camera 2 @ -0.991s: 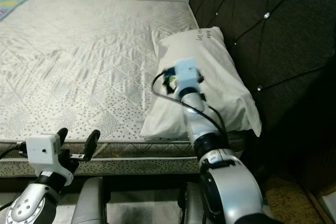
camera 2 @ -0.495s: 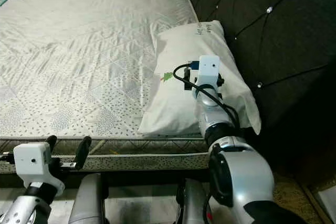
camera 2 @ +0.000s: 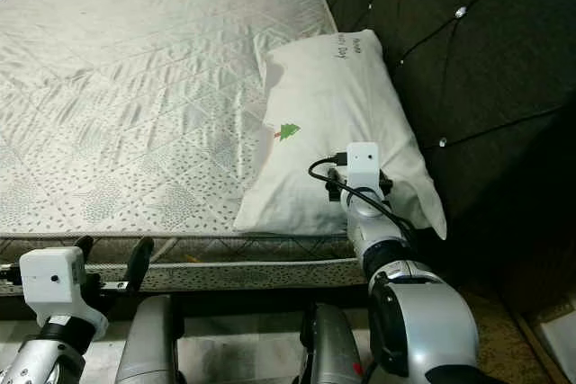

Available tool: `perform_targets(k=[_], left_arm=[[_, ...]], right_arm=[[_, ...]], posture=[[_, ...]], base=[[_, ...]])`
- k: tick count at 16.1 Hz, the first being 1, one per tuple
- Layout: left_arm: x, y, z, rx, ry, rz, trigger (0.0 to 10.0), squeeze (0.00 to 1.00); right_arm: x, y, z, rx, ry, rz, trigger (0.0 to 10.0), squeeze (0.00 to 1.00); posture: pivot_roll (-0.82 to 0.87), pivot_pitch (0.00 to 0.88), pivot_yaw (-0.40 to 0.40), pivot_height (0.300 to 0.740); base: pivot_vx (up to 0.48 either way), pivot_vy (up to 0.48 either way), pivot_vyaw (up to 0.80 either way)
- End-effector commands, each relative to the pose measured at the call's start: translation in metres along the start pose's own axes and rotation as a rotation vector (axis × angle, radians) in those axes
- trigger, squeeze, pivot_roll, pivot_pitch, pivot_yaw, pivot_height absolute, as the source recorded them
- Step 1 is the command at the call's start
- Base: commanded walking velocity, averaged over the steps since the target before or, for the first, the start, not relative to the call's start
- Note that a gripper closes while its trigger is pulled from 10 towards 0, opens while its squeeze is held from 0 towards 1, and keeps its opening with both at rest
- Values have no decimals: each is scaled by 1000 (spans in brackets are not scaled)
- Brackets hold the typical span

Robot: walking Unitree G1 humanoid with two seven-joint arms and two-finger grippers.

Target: Clean up the room

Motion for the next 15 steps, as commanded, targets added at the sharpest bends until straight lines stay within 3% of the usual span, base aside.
perform_targets(k=[1, 4, 6, 8, 9, 13, 15], left_arm=[[2, 2, 2, -10, 12, -1, 10000, 0], [-5, 4, 0, -12, -1, -13, 10000, 0], [-16, 9, 0, -14, 4, -46, 10000, 0], [-22, 11, 2, -14, 14, -62, 10000, 0], [-26, 13, 3, -13, 21, -74, 10000, 0], [-39, 18, 7, -27, 33, -107, 10000, 0], [-49, 30, 16, -37, 74, -166, 10000, 0]], right_arm=[[4, -29, 6, 0, 17, 107, 10000, 0], [-1, 7, 8, -64, 25, 2, 10000, 0], [1, 83, 8, -198, 79, -249, 10000, 0], [7, 116, 12, -187, 151, -372, 10000, 0], [14, 129, 15, -130, 213, -458, 10000, 0], [23, 113, -1, -121, 222, -525, 10000, 0], [27, 101, -4, -140, 212, -519, 10000, 0]], posture=[[206, 138, -102, 561], [187, 113, -97, 561], [167, 79, -96, 561], [145, 57, -93, 561], [128, 46, -89, 561], [78, 7, -63, 561], [49, 0, -43, 561]], base=[[0, 0, 0], [0, 0, 0], [0, 0, 0], [0, 0, 0], [0, 0, 0], [0, 0, 0], [0, 0, 0]])
Point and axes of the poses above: a point about 5 cm out from each wrist's last joint towards the gripper, its own x axis pointing back from the gripper into the wrist, its own y axis along the axis of the wrist's last joint, z = x × y, the point moved 6 cm from there along -x, pointing out of the wrist towards the gripper, and after that the axes turned 2 degrees about -x, right-handed, at the moved point
